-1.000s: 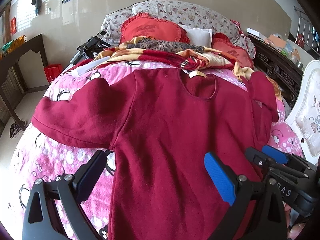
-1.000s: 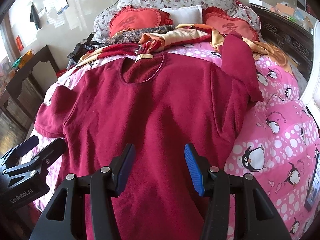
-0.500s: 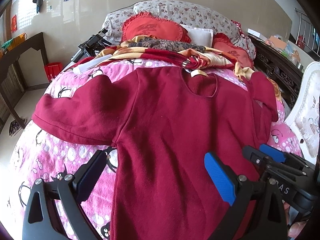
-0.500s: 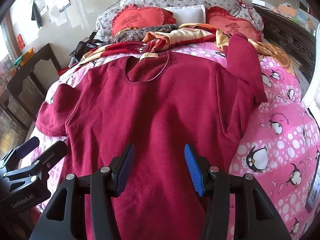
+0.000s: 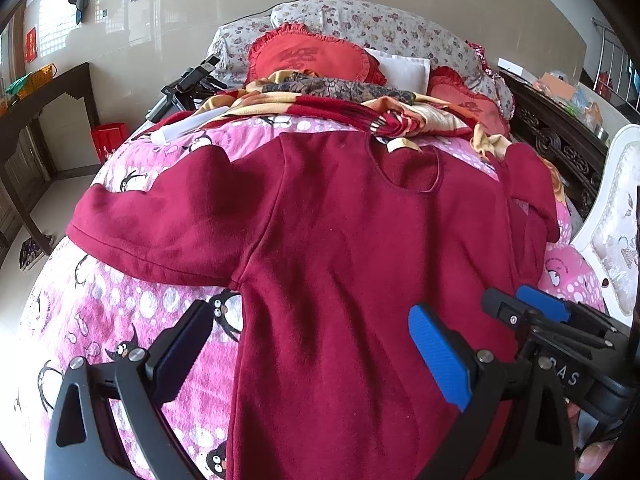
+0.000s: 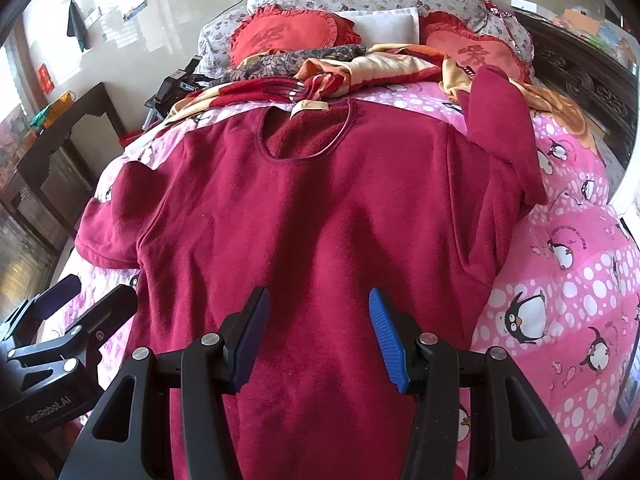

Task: Fold small clothes

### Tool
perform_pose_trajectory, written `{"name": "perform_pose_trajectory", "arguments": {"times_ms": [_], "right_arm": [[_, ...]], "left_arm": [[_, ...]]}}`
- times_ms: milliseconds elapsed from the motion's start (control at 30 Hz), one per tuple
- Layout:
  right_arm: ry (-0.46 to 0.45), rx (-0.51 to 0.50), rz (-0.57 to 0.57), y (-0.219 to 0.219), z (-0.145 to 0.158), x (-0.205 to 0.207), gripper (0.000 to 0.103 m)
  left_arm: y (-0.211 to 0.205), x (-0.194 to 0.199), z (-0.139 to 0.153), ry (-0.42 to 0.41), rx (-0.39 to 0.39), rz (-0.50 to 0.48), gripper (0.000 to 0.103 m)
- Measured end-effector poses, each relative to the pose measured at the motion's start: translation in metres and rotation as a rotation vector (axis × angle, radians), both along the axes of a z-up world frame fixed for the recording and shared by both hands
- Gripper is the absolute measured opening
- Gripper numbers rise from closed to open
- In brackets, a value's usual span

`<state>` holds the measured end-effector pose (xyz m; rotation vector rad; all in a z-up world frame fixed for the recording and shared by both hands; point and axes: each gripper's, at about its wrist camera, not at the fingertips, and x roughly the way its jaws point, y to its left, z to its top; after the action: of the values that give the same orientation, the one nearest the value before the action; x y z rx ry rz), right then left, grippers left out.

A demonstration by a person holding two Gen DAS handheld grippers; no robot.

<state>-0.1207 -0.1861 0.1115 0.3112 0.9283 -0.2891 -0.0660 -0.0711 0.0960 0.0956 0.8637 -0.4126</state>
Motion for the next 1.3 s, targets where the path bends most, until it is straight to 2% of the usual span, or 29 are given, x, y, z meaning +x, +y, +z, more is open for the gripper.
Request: {"name": "perform_pose_trajectory", "arguments": {"times_ms": [533, 1300], "right_arm": [[0.015, 0.007, 0.0, -0.005, -0.006, 0.009, 0.03], [0.04, 0.003, 0.022, 0.003, -0.019, 0.031, 0.03]], "left_arm": [[0.001, 0.011, -0.005, 0.014, -0.009, 0.019, 0.1], [0.036, 0.046, -0.012, 0.023, 0.003, 0.097, 0.1]]}}
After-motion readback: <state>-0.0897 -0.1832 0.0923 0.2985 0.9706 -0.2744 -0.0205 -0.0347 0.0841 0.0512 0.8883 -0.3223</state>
